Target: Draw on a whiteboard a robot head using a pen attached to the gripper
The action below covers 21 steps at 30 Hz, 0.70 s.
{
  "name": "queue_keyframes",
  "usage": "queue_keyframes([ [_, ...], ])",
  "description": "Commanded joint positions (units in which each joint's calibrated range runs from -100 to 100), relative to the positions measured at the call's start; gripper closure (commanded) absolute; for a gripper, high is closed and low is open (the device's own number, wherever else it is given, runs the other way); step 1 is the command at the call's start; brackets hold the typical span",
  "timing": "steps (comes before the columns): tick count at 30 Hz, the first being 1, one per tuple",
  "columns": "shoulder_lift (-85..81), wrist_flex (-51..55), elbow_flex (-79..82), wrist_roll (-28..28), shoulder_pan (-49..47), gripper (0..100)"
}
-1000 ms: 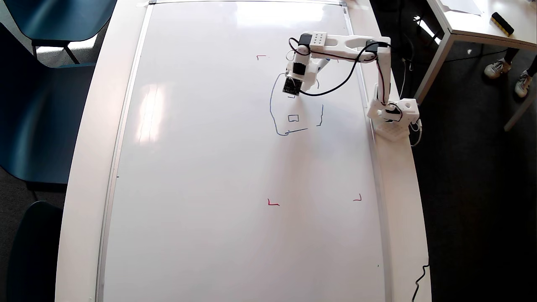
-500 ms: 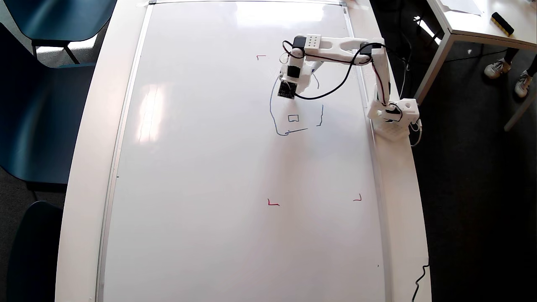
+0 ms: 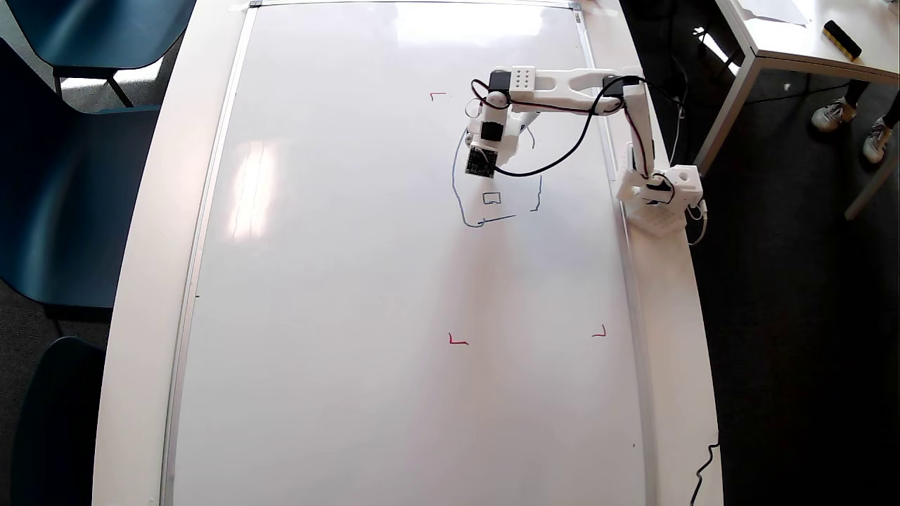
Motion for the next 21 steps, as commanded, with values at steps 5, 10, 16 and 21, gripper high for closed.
queue_keyframes([
  [5,-7.59,5.18,-4.87,-1.57,1.09,99],
  [10,-13.88,9.18,2.39,-1.09,-1.78,99],
  [16,-21.6,8.83,13.74,-0.13,-4.51,99],
  [21,-24.03,8.22,18.82,-0.13,-4.58,99],
])
